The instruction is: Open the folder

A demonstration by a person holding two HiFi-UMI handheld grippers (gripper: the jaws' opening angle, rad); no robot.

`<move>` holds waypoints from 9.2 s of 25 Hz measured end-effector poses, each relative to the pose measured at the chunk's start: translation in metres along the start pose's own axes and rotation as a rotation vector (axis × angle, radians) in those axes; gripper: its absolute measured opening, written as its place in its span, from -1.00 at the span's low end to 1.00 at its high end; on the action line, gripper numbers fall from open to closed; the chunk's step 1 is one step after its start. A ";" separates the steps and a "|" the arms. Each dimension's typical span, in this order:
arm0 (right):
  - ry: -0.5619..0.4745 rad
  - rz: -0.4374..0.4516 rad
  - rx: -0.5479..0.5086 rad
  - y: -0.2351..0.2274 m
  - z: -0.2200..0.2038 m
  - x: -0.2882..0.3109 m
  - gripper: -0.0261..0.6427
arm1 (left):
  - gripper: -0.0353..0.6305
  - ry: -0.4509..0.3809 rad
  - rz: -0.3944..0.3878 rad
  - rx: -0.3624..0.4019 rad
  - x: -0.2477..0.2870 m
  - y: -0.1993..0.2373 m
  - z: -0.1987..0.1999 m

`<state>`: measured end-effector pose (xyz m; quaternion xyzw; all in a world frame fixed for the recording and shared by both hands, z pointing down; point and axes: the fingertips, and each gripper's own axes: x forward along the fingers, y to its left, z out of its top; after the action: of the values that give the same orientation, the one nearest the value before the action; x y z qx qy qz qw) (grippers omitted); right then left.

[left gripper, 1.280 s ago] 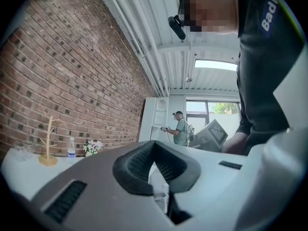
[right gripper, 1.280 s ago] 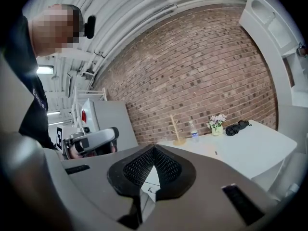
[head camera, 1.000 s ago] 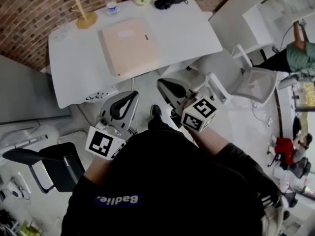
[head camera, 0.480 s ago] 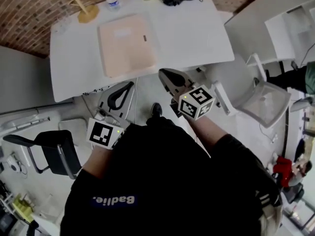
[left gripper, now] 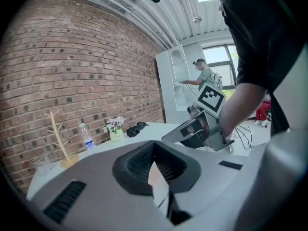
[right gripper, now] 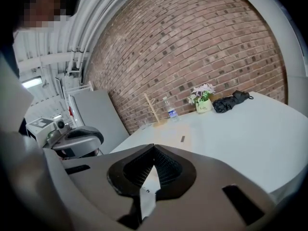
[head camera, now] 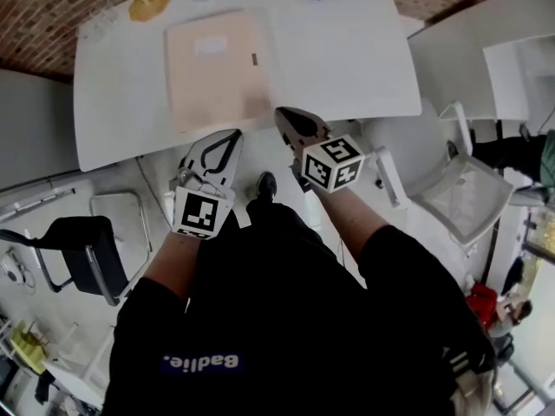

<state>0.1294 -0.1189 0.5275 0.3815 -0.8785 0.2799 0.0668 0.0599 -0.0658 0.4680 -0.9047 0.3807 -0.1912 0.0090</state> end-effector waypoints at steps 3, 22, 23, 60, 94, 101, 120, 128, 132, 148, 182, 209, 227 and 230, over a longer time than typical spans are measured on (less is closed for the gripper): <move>0.037 -0.014 0.007 -0.016 -0.012 0.018 -0.84 | -0.90 0.061 0.009 0.032 0.020 -0.001 -0.028; 0.212 -0.070 0.163 -0.069 -0.076 0.070 -0.84 | -0.49 0.444 -0.129 0.512 0.091 -0.016 -0.129; 0.213 -0.068 0.165 -0.070 -0.077 0.071 -0.84 | -0.46 0.459 -0.132 0.531 0.093 -0.016 -0.133; 0.290 -0.043 0.022 -0.064 -0.082 0.080 -0.84 | -0.80 0.419 0.053 0.291 0.083 0.035 -0.096; 0.385 -0.215 -0.126 -0.065 -0.082 0.081 -0.84 | -0.88 -0.191 0.767 -0.890 -0.176 0.234 -0.156; 0.403 -0.279 -0.152 -0.068 -0.083 0.079 -0.84 | -0.88 -0.165 0.790 -0.962 -0.189 0.245 -0.198; 0.439 -0.404 -0.208 -0.072 -0.082 0.079 -0.84 | -0.85 -0.081 0.787 -1.190 -0.197 0.265 -0.307; 0.454 -0.425 -0.220 -0.072 -0.081 0.080 -0.84 | -0.81 -0.027 0.796 -1.263 -0.194 0.266 -0.337; 0.455 -0.430 -0.220 -0.071 -0.081 0.079 -0.84 | -0.78 -0.003 0.797 -1.304 -0.194 0.263 -0.347; 0.448 -0.423 -0.194 -0.071 -0.082 0.081 -0.84 | -0.68 0.019 0.790 -1.388 -0.196 0.259 -0.368; 0.202 -0.288 -0.135 -0.018 -0.012 0.045 -0.84 | -0.55 -0.146 0.451 -0.877 -0.201 0.202 -0.191; -0.008 0.117 -0.291 0.174 0.084 0.007 -0.84 | -0.88 -0.267 0.077 -0.685 -0.163 0.123 0.036; -0.033 0.191 -0.322 0.208 0.087 -0.003 -0.84 | -0.89 -0.276 -0.012 -0.707 -0.160 0.096 0.057; -0.035 0.184 -0.318 0.209 0.087 -0.004 -0.84 | -0.88 -0.279 -0.015 -0.701 -0.161 0.096 0.058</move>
<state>-0.0070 -0.0482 0.3618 0.2888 -0.9439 0.1357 0.0852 -0.0879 -0.0294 0.3443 -0.8729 0.4115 0.0759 -0.2509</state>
